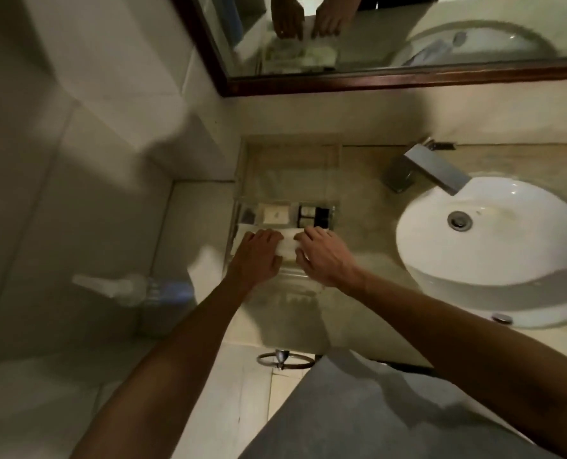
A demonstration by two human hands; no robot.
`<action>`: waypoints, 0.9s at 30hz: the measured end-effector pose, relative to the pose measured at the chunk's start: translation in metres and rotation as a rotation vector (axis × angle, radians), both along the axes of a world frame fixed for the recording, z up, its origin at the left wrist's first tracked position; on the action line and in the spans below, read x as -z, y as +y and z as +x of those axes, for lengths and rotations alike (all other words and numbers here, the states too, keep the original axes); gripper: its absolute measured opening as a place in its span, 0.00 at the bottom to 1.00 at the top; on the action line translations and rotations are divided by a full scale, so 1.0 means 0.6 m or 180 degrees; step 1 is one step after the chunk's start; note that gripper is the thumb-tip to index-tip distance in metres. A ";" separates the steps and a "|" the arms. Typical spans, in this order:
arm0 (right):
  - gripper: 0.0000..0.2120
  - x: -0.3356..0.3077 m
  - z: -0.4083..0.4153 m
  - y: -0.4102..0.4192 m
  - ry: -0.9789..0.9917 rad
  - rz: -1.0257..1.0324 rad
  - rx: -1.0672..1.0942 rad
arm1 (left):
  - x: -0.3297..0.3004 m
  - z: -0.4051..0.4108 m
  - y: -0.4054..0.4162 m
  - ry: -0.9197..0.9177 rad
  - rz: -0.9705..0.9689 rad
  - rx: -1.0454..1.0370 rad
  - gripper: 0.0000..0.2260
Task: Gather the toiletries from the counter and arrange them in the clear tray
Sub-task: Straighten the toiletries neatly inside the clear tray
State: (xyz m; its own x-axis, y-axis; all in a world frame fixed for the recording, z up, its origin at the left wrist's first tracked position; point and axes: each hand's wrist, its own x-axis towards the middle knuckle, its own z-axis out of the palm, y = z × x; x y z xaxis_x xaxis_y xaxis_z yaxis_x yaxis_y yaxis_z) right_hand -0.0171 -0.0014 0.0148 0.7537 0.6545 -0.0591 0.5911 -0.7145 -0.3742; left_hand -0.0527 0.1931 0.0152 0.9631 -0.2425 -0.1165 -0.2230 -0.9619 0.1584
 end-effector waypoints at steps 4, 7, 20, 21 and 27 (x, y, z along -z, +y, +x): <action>0.21 0.012 0.011 0.039 0.0054 -0.0194 -0.0042 | 0.015 0.001 0.040 0.0068 -0.0114 -0.0164 0.22; 0.28 0.023 0.015 0.044 0.0050 -0.0515 0.0124 | 0.034 -0.008 0.063 0.0300 -0.0071 -0.0278 0.34; 0.39 0.097 -0.046 0.036 0.0324 -0.1157 0.0295 | 0.084 -0.034 0.077 0.0802 -0.0214 -0.0437 0.48; 0.40 0.101 -0.049 0.034 0.0330 -0.1225 0.0312 | 0.085 -0.031 0.076 0.0858 -0.0184 -0.0439 0.48; 0.44 0.089 -0.063 0.040 0.0323 -0.1045 0.0346 | 0.068 -0.041 0.069 0.0754 -0.0266 -0.0545 0.53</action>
State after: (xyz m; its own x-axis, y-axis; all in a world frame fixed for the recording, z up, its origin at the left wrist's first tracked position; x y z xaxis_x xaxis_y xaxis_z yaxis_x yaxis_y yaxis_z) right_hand -0.0550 0.0227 -0.0385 0.7973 0.5046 -0.3311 0.4767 -0.8630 -0.1673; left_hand -0.0774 0.2346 -0.0253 0.9392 -0.0969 -0.3295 -0.0059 -0.9637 0.2667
